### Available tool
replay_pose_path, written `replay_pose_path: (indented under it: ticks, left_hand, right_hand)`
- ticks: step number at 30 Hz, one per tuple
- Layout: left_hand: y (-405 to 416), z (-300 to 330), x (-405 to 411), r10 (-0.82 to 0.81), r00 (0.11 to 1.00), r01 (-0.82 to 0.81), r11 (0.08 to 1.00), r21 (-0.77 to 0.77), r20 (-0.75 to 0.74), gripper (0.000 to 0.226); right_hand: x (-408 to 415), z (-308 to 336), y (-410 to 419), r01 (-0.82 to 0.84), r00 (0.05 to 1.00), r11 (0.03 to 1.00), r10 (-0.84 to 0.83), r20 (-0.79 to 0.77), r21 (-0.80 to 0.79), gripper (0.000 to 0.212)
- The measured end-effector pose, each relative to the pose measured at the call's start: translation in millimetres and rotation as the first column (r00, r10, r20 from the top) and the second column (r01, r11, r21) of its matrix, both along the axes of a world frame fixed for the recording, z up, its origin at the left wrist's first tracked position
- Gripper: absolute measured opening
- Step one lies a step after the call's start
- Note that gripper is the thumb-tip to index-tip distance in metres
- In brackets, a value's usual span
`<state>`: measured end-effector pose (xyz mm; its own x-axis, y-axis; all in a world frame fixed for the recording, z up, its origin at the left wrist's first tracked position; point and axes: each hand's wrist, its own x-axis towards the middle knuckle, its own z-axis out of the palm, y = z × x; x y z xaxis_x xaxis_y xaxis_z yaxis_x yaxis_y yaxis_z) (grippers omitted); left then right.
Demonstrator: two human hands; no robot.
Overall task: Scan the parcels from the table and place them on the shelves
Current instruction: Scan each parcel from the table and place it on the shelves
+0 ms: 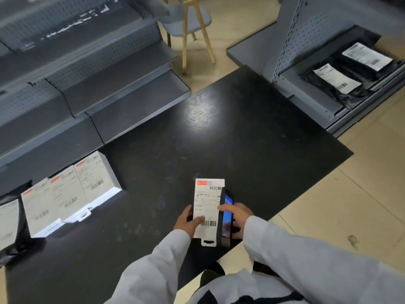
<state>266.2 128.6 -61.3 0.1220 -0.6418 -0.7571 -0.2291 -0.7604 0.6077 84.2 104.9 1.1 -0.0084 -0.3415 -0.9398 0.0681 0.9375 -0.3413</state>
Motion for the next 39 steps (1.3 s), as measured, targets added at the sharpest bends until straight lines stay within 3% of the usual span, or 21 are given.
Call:
replay_pose_path:
  ticks: [4,8,13,16,20,23,29,33,39]
  left_hand:
    - [-0.5,8.7,-22.3,-0.085,0.996,0.083,0.995,-0.048,-0.040,0.058]
    - [-17.7,25.8,-42.2,-0.065,0.992,0.053,0.992,-0.114,-0.106,0.067]
    - [-68.2,70.4,-69.4,-0.148,0.970,0.120,0.982,-0.147,-0.193,0.062]
    - [-96.7,118.5,-116.5,-0.231,0.955,0.181,0.951,-0.253,-0.185,0.051]
    - [-117.0,178.6,-188.6,-0.372,0.912,0.266,0.856,-0.442,-0.171,0.040]
    - [-120.9,206.6,-238.4,-0.388,0.889,0.223,0.831,-0.510,-0.243,0.039]
    - [-127.2,232.0,-353.0,-0.429,0.778,0.151,0.837,-0.527,-0.459,0.047]
    - [-124.1,239.0,-418.3,-0.540,0.701,0.239,0.794,-0.559,-0.467,0.052]
    - [-121.8,237.6,-492.8,-0.660,0.606,0.399,0.735,-0.548,-0.444,0.051]
  right_hand:
    - [-11.7,9.8,-8.8,-0.015,1.000,1.000,0.015,0.001,-0.014,0.054]
    - [-40.3,26.2,-24.2,-0.002,1.000,0.996,0.001,-0.016,-0.085,0.052]
    - [-96.4,65.1,-40.8,0.103,0.995,0.968,-0.097,0.038,-0.230,0.038]
    - [-142.7,89.3,-44.5,0.222,0.975,0.933,-0.203,0.095,-0.284,0.044]
    - [-212.6,124.2,-41.0,0.406,0.913,0.829,-0.351,0.206,-0.386,0.047]
    - [-267.4,147.5,-27.2,0.510,0.860,0.714,-0.417,0.295,-0.479,0.043]
    - [-366.6,174.4,11.1,0.578,0.797,0.530,-0.531,0.289,-0.621,0.092]
    - [-413.2,176.7,44.7,0.627,0.741,0.430,-0.586,0.328,-0.650,0.095]
    - [-457.7,169.6,70.1,0.696,0.663,0.367,-0.658,0.356,-0.617,0.089]
